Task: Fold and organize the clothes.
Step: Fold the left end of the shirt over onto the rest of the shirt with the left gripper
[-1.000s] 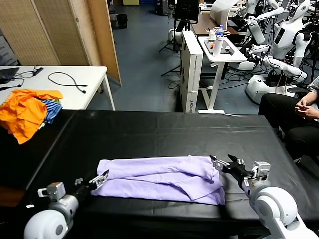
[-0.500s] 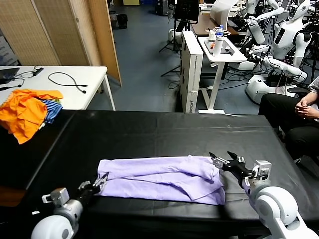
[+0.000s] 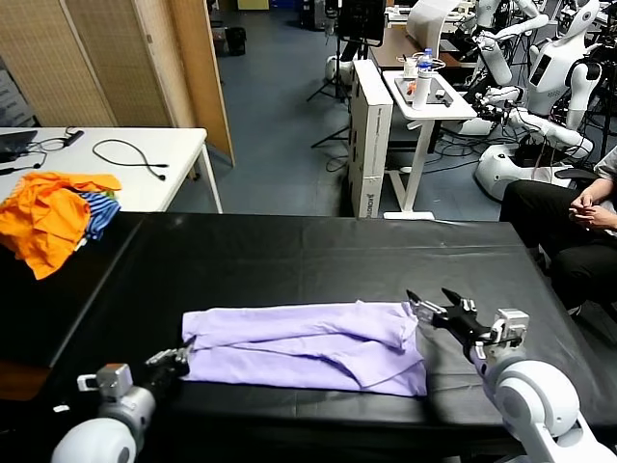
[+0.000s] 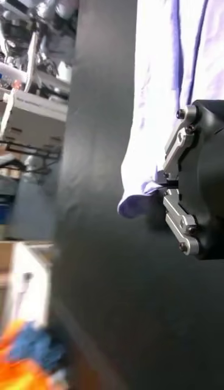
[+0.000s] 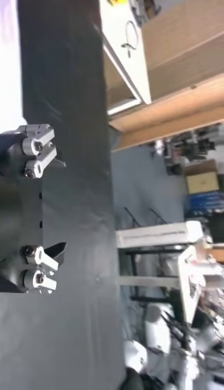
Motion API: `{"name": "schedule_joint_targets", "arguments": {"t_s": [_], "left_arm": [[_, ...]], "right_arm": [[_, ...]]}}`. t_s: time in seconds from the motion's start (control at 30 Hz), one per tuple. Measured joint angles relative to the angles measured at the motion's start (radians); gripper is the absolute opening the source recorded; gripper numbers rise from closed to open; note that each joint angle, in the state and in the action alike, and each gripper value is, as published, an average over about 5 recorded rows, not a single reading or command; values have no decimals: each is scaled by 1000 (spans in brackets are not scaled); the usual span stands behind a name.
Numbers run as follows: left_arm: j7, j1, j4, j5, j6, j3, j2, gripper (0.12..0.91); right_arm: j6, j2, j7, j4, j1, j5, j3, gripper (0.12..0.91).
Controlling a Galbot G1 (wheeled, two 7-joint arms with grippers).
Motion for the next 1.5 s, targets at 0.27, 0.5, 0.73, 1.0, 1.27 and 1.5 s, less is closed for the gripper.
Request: {"name": "schedule_joint_targets", "arguments": {"t_s": [0.27, 0.5, 0.73, 1.0, 1.27, 1.5], "left_arm": [[10, 26, 39, 89, -60, -91, 122, 172], [-18, 31, 0, 83, -44, -88, 113, 172], [-64, -2, -106, -98, 33, 34, 1, 172], [-104, -56, -161, -206, 67, 247, -111, 172], [-109, -83, -142, -175, 62, 414, -206, 172], [-104, -92, -113, -146, 50, 470, -263, 172]], "right_arm": [[50, 17, -15, 49, -76, -43, 17, 907], [133, 37, -58, 74, -150, -76, 41, 907], [328, 51, -135, 68, -267, -161, 73, 907], [420, 96, -155, 76, -395, -246, 112, 907], [431, 132, -155, 87, -440, -278, 109, 907], [431, 145, -153, 92, -442, -301, 84, 907]]}}
